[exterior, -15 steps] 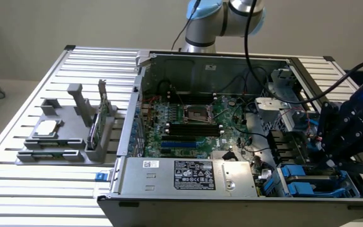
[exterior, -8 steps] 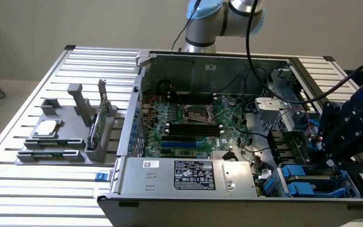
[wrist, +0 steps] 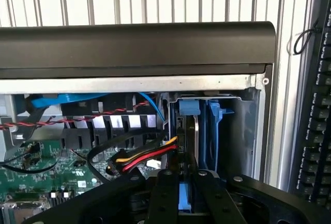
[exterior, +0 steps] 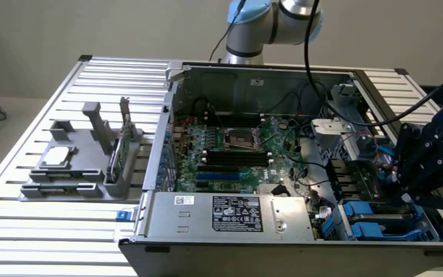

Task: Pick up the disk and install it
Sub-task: 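Insert the first disk wire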

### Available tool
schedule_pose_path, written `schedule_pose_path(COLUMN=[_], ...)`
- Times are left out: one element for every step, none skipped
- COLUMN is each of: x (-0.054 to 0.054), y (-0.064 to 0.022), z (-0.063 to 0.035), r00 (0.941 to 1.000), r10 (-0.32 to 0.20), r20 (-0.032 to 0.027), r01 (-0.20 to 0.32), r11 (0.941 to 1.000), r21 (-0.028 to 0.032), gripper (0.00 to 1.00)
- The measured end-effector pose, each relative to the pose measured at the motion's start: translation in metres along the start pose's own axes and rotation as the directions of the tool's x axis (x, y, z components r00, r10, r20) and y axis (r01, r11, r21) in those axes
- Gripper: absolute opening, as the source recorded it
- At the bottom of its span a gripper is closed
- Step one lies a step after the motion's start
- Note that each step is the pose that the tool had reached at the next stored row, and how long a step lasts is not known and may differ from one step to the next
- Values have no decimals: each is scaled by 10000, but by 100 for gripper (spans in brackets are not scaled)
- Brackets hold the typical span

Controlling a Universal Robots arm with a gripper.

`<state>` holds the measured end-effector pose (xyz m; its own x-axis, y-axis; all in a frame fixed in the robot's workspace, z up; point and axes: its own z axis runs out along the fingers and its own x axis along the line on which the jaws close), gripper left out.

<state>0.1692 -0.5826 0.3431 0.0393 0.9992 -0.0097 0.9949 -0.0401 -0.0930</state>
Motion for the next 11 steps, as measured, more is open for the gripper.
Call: schedule_pose_path(x=[2,2,2,2,2,2,2,2,2,3,2], y=[9,16,19,21,21,22,23,23,24,24,25], z=[1,3,5,9,10,10,10,10,13,17,23], r00=[10000,10000,9999,9999,9998,9998,9998,9998,9998,9998,9998], r10=[40,83,124,161,179,185,184,186,186,186,188], r20=[5,10,17,22,32,42,49,53,55,63,72], r01=[-40,-83,-124,-161,-179,-185,-185,-186,-186,-187,-188], r11=[10000,10000,9999,9999,9998,9998,9998,9998,9998,9998,9998], r21=[3,8,13,19,24,27,34,42,49,51,54], gripper=[17,17,17,17,17,17,17,17,17,17,17])
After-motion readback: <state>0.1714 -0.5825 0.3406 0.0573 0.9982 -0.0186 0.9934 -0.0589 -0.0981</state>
